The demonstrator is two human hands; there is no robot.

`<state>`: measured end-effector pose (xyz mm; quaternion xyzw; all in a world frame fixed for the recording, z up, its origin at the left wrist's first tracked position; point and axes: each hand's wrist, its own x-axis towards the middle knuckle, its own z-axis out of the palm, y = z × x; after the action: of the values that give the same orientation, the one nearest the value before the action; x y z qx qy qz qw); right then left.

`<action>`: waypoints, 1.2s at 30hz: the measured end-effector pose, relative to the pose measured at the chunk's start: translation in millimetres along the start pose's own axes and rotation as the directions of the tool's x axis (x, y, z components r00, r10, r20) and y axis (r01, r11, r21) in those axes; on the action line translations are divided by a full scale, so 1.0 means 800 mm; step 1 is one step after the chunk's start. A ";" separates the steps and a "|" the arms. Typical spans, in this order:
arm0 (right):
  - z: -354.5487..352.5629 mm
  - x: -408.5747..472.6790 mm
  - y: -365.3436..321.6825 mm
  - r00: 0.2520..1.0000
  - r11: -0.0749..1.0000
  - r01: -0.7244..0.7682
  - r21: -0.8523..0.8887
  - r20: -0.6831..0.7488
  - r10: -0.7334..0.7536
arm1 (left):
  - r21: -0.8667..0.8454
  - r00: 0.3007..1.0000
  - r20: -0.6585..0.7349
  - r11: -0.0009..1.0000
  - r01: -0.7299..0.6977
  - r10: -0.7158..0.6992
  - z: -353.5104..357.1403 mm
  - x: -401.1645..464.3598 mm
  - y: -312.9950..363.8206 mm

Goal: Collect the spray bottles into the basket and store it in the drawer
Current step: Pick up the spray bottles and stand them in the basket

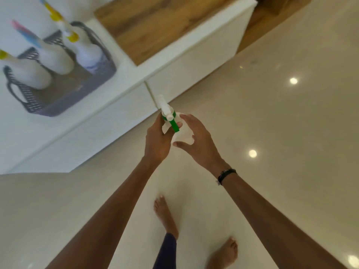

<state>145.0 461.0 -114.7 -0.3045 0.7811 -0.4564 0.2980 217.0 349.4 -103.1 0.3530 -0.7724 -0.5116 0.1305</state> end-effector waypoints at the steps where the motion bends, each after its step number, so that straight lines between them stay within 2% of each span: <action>1: 0.021 0.018 -0.018 0.999 0.999 0.036 -0.012 -0.006 -0.036 | 0.010 1.000 -0.026 1.000 -0.012 0.013 -0.027 0.013 -0.004; 9: 0.170 0.160 -0.161 0.960 0.960 0.271 -0.070 -0.058 -0.275 | 0.186 0.974 -0.216 0.982 -0.033 0.073 -0.241 0.100 -0.036; 13: 0.221 0.216 -0.212 0.915 0.917 0.395 -0.058 -0.065 -0.398 | 0.152 0.962 -0.257 0.987 -0.057 0.095 -0.311 0.144 -0.050; 16: 0.245 0.254 -0.236 0.897 0.898 0.433 -0.078 -0.056 -0.438 | 0.135 0.958 -0.273 0.990 -0.050 0.086 -0.344 0.178 -0.058; 22: 0.285 0.328 -0.256 0.901 0.897 0.434 -0.086 0.013 -0.434 | 0.128 0.951 -0.308 0.992 0.006 0.034 -0.385 0.239 -0.080; 31: 0.333 0.400 -0.220 0.948 0.937 0.316 -0.148 0.082 -0.307 | 0.079 0.968 -0.224 0.988 0.132 -0.112 -0.386 0.309 -0.147; 36: 0.345 0.418 -0.211 0.954 0.929 0.300 -0.219 0.089 -0.287 | 0.066 0.965 -0.224 0.986 0.151 -0.133 -0.387 0.328 -0.169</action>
<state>172.0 -2.7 -138.6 -0.4627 0.7658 -0.3938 0.2106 258.5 -75.8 -126.9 0.4669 -0.7465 -0.4451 0.1630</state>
